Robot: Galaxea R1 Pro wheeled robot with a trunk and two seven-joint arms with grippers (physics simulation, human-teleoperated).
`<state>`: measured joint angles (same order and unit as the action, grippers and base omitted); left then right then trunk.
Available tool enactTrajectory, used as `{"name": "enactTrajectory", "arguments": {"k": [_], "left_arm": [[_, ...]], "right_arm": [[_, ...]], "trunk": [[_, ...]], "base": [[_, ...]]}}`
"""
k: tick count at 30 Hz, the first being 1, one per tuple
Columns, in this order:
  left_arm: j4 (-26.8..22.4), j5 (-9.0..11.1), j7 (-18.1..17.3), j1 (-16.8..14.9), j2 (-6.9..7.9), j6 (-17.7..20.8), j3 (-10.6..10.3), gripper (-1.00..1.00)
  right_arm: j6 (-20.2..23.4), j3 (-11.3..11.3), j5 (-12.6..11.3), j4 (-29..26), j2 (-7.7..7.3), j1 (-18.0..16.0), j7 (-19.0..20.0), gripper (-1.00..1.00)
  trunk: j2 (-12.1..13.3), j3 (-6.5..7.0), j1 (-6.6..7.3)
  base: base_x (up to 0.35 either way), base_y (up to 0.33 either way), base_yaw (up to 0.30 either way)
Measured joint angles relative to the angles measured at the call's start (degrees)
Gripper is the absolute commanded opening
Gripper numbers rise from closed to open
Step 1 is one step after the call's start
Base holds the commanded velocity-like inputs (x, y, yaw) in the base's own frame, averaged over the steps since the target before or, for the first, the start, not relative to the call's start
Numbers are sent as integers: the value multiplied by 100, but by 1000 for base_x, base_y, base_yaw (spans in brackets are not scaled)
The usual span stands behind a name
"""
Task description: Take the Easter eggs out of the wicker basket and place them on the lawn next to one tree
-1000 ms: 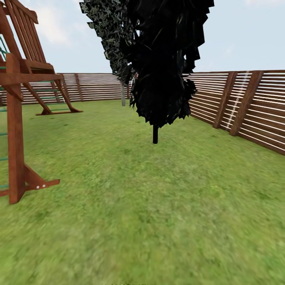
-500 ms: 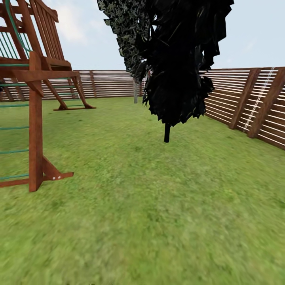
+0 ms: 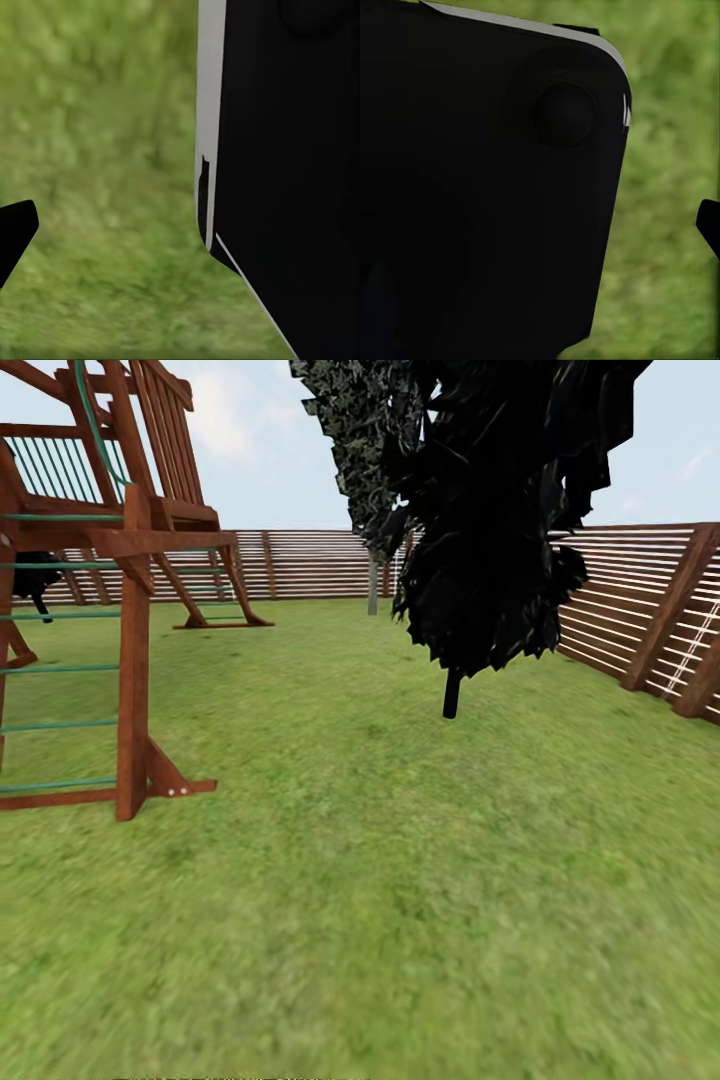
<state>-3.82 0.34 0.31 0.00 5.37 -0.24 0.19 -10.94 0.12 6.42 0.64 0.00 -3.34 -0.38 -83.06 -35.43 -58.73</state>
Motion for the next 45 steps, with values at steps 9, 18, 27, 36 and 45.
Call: {"name": "enactTrajectory", "arguments": {"k": [9, 18, 27, 36, 45], "left_arm": [[-85, 5, -7, 0, -102, 0, 1, 100], [-431, 5, -50, 0, -290, -1, 4, 100], [-500, 15, -53, 0, -371, 0, 21, 100], [-498, 15, -55, 0, -367, 0, 18, 100], [-492, 19, -55, 0, -362, 7, 19, 100]], "right_arm": [[26, 17, 47, -5, -25, 0, 21, 100], [24, 206, 75, -13, -31, -2, 46, 100], [-2, 223, 71, -25, -2, -1, 39, 100], [3, 230, 100, -18, 2, -4, 37, 100], [20, 231, 83, -10, -5, 0, 22, 100]], "trunk": [[0, -6, 0], [0, -6, 0], [0, -6, 0], [0, -20, 0], [0, -34, 2]], "base": [[0, 0, 16], [0, 0, 0], [0, 0, 20], [0, 0, 259], [64, 0, 102]]}}
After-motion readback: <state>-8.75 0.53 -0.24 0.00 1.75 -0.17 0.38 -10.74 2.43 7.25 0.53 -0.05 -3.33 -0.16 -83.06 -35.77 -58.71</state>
